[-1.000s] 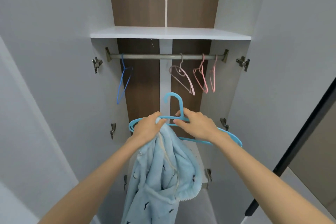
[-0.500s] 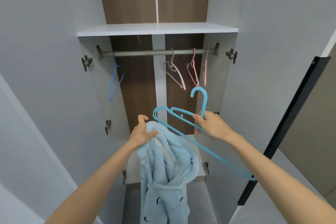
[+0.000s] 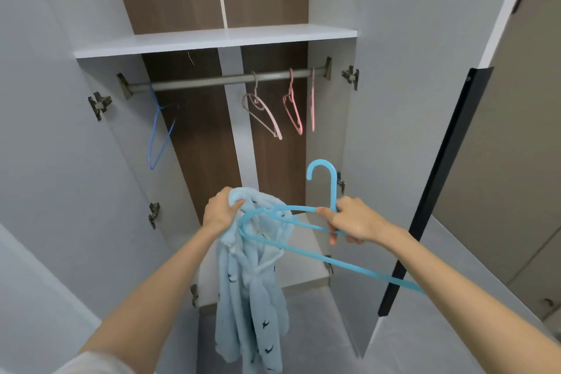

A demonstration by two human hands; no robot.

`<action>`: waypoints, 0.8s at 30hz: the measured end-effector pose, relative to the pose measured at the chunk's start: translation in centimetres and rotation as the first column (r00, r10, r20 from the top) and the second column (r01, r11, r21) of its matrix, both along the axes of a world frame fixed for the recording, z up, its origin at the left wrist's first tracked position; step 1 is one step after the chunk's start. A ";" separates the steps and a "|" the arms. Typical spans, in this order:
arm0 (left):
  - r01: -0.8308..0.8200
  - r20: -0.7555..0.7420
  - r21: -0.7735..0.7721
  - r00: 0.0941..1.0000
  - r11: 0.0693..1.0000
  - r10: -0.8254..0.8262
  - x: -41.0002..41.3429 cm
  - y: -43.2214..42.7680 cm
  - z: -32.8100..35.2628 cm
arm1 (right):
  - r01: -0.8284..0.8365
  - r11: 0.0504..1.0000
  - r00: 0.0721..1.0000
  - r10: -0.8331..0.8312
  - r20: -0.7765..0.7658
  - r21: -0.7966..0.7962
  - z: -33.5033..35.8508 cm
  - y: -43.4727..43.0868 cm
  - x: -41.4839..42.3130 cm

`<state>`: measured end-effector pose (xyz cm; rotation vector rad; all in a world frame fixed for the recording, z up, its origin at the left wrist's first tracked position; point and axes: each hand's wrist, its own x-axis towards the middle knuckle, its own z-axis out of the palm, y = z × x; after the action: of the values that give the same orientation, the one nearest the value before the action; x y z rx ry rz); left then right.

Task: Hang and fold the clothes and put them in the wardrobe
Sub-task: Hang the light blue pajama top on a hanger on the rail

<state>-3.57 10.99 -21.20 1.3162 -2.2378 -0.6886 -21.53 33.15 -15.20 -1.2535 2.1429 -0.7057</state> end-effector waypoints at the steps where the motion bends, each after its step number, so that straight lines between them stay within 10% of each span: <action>1: 0.035 0.005 -0.023 0.999 0.999 -0.035 -0.3 0.2 0.3 | 0.006 1.000 1.000 -0.006 -0.021 -0.017 -0.2 -0.1 0.2; 9: 0.305 -0.111 -0.101 0.942 0.947 -0.315 -1.8 2.4 5.0 | -0.016 0.997 0.983 0.001 -0.183 -0.078 -1.5 -2.0 1.3; 17: 0.479 -0.421 0.175 0.826 0.860 -0.374 -1.1 3.9 10.0 | 0.134 0.914 0.981 -0.068 0.181 -0.382 -1.5 -5.1 4.1; 24: 0.197 -0.340 -0.255 0.898 0.947 -0.279 1.6 0.8 10.5 | 0.203 0.825 0.917 0.029 0.397 -0.528 0.0 -4.4 2.6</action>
<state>-2.01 11.78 -10.70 0.7387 -2.1033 -0.6916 -18.91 28.73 -15.24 -1.1545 1.7143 -1.5759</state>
